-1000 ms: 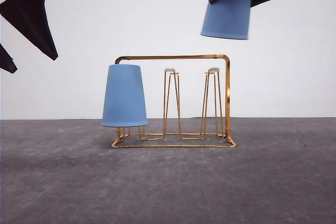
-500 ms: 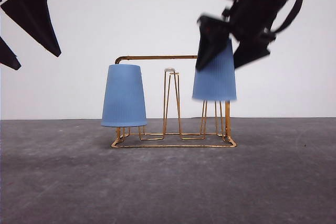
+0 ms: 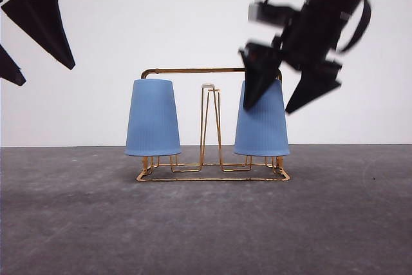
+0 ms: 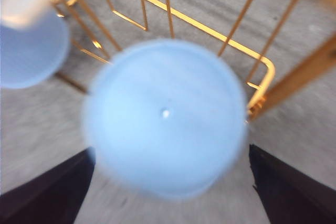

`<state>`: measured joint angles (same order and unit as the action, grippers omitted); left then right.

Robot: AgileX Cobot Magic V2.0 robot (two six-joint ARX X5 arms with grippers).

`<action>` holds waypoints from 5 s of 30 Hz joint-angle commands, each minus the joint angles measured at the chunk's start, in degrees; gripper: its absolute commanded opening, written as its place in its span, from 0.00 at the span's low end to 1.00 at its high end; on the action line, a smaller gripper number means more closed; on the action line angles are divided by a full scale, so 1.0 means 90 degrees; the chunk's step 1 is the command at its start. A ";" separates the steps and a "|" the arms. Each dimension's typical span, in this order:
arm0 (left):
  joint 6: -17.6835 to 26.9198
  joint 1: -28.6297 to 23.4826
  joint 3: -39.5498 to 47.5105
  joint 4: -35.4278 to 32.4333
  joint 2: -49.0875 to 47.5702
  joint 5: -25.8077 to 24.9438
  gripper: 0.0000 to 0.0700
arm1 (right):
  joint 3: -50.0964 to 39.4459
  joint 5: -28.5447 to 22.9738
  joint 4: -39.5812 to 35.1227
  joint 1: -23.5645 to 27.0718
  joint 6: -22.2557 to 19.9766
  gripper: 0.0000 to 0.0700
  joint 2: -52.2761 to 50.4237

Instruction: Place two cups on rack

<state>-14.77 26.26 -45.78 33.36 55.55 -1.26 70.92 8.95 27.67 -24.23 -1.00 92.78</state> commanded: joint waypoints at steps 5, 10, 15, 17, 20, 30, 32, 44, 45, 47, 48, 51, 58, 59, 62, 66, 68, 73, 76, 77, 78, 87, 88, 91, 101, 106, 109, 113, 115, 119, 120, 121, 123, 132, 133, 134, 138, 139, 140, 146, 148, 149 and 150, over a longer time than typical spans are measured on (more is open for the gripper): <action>-0.0104 0.0022 -0.0075 0.0170 0.0021 0.0019 0.62 | 0.0583 -0.0005 0.1556 -0.0004 0.0094 0.76 -0.0792; -0.0095 -0.0037 -0.0055 0.0554 -0.0356 0.0027 0.62 | 0.0001 0.0027 0.1800 0.0114 0.0054 0.72 -0.1773; 0.0005 -0.0397 0.0197 0.0644 -0.1189 0.0016 0.62 | -0.1560 0.0386 0.0730 0.0358 0.0071 0.72 -0.3251; 0.0015 -0.0620 0.0401 0.0629 -0.1541 -0.0051 0.62 | -0.2222 0.0416 0.0267 0.0450 0.0143 0.72 -0.3829; 0.0013 -0.0957 0.0819 0.0623 -0.2032 -0.0315 0.62 | -0.3156 0.0415 -0.0330 0.0541 0.0461 0.72 -0.4605; 0.0504 -0.1280 0.1458 0.0297 -0.2753 -0.0432 0.29 | -0.4530 0.0315 -0.1165 0.0542 0.1099 0.41 -0.5409; 0.0753 -0.1280 0.1450 0.0190 -0.2755 -0.0601 0.00 | -0.4530 0.0295 -0.1211 0.0542 0.0965 0.06 -0.5410; 0.1278 -0.1280 0.1447 0.0037 -0.2766 -0.0678 0.00 | -0.4530 0.0653 -0.1431 0.0540 0.0902 0.03 -0.5458; 0.1278 -0.1280 0.1448 0.0037 -0.2766 -0.0678 0.00 | -0.4530 0.0652 -0.1431 0.0541 0.0902 0.03 -0.5459; 0.1278 -0.1280 0.1450 0.0035 -0.2766 -0.0678 0.00 | -0.4530 0.0653 -0.1431 0.0542 0.0902 0.03 -0.5458; 0.1278 -0.1280 0.1450 0.0034 -0.2766 -0.0678 0.00 | -0.4530 0.0653 -0.1431 0.0541 0.0902 0.03 -0.5458; 0.1278 -0.1283 0.1452 0.0018 -0.2770 -0.0679 0.00 | -0.4530 0.0653 -0.1431 0.0541 0.0902 0.03 -0.5458; 0.1413 -0.1851 0.2494 -0.1090 -0.3958 -0.0692 0.00 | -0.4530 0.0653 -0.1458 0.0542 0.0902 0.03 -0.5458; 0.1423 -0.1986 0.2802 -0.1421 -0.4241 -0.0690 0.00 | -0.4530 0.0653 -0.1456 0.0542 0.0902 0.03 -0.5458; 0.1425 -0.2354 0.3624 -0.2123 -0.5038 -0.0676 0.00 | -0.4530 0.0651 -0.1456 0.0542 0.0901 0.03 -0.5458; 0.1426 -0.2673 0.4359 -0.2225 -0.5909 -0.0606 0.00 | -0.4530 0.0652 -0.1457 0.0542 0.0902 0.03 -0.5458; 0.1420 -0.2762 0.4641 -0.2315 -0.6132 -0.0491 0.00 | -0.4530 0.0653 -0.1456 0.0540 0.0902 0.03 -0.5459; 0.1422 -0.2824 0.5008 -0.2565 -0.6156 -0.0318 0.00 | -0.4527 0.0651 -0.1482 0.0542 0.0899 0.03 -0.5457; 0.1422 -0.2820 0.5008 -0.2567 -0.6156 -0.0311 0.00 | -0.4527 0.0656 -0.1564 0.0540 0.0899 0.03 -0.5455; 0.1422 -0.2820 0.5008 -0.2567 -0.6155 -0.0313 0.00 | -0.4527 0.0664 -0.1610 0.0541 0.0899 0.03 -0.5457; 0.1422 -0.2820 0.5008 -0.2567 -0.6153 -0.0313 0.00 | -0.4527 0.0668 -0.1657 0.0542 0.0899 0.03 -0.5458; 0.1422 -0.2822 0.5008 -0.2567 -0.6152 -0.0313 0.00 | -0.4527 0.0668 -0.1855 0.0542 0.0899 0.03 -0.5458; 0.1422 -0.2822 0.5008 -0.2567 -0.6152 -0.0313 0.00 | -0.4527 0.0666 -0.1881 0.0542 0.0899 0.03 -0.5458; 0.1422 -0.2822 0.5008 -0.2567 -0.6152 -0.0312 0.00 | -0.4527 0.0668 -0.2011 0.0542 0.0898 0.03 -0.5458; 0.1422 -0.2822 0.5008 -0.2567 -0.6152 -0.0312 0.00 | -0.5637 -0.0196 -0.1888 0.1148 0.0235 0.03 -0.6861; 0.1422 -0.2822 0.5008 -0.2567 -0.6152 -0.0313 0.00 | -0.6852 -0.0401 -0.2274 0.1772 0.0448 0.03 -0.8380; 0.1422 -0.2822 0.5008 -0.2567 -0.6152 -0.0313 0.00 | -0.7284 -0.0544 -0.2300 0.2037 0.0616 0.03 -0.9056; 0.1422 -0.2822 0.5008 -0.2567 -0.6152 -0.0312 0.00 | -0.7619 -0.0730 -0.2324 0.2259 0.0712 0.03 -0.9698; 0.1422 -0.2822 0.5008 -0.2567 -0.6152 -0.0313 0.00 | -0.7776 -0.0724 -0.2361 0.2344 0.0741 0.03 -0.9955; 0.1422 -0.2822 0.5008 -0.2569 -0.6152 -0.0313 0.00 | -0.7806 -0.0835 -0.1988 0.2495 0.0755 0.03 -1.0296; 0.1422 -0.2822 0.5008 -0.2565 -0.6152 -0.0313 0.00 | -0.7806 -0.0840 -0.1977 0.2526 0.0754 0.03 -1.0286; 0.1422 -0.2822 0.5008 -0.2564 -0.6152 -0.0313 0.00 | -0.7806 -0.0835 -0.1976 0.2547 0.0766 0.03 -1.0286; 0.1422 -0.2822 0.5008 -0.2563 -0.6152 -0.0311 0.00 | -0.7806 -0.0836 -0.1993 0.2551 0.0771 0.03 -1.0286; 0.1422 -0.2822 0.5008 -0.2564 -0.6152 -0.0313 0.00 | -0.7803 -0.0835 -0.2075 0.2551 0.0771 0.03 -1.0286; 0.1422 -0.2822 0.5008 -0.2564 -0.6152 -0.0313 0.00 | -0.7803 -0.0835 -0.2075 0.2551 0.0771 0.03 -1.0286; 0.1422 -0.2822 0.5008 -0.2564 -0.6152 -0.0313 0.00 | -0.7803 -0.0835 -0.2075 0.2551 0.0771 0.03 -1.0286; 0.1422 -0.2822 0.5008 -0.2564 -0.6152 -0.0313 0.00 | -0.7803 -0.0835 -0.2075 0.2551 0.0771 0.03 -1.0286; 0.1422 -0.2822 0.5008 -0.2564 -0.6152 -0.0313 0.00 | -0.7803 -0.0835 -0.2075 0.2551 0.0771 0.03 -1.0286; 0.1422 -0.2822 0.5008 -0.2564 -0.6152 -0.0313 0.00 | -0.7803 -0.0835 -0.2075 0.2551 0.0772 0.03 -1.0286; 0.1422 -0.2822 0.5008 -0.2564 -0.6152 -0.0313 0.00 | -0.7803 -0.0835 -0.2075 0.2551 0.0771 0.03 -1.0286; 0.1422 -0.2822 0.5008 -0.2564 -0.6152 -0.0313 0.00 | -0.7803 -0.0835 -0.2075 0.2551 0.0772 0.03 -1.0286; 0.1422 -0.2822 0.5008 -0.2564 -0.6152 -0.0313 0.00 | -0.7803 -0.0835 -0.2075 0.2551 0.0772 0.03 -1.0286; 0.1422 -0.2822 0.5008 -0.2564 -0.6152 -0.0313 0.00 | -0.7803 -0.0835 -0.2075 0.2551 0.0772 0.03 -1.0286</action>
<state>-2.52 0.88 -1.56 10.15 0.25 -4.25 0.82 1.50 9.63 -1.32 5.02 0.21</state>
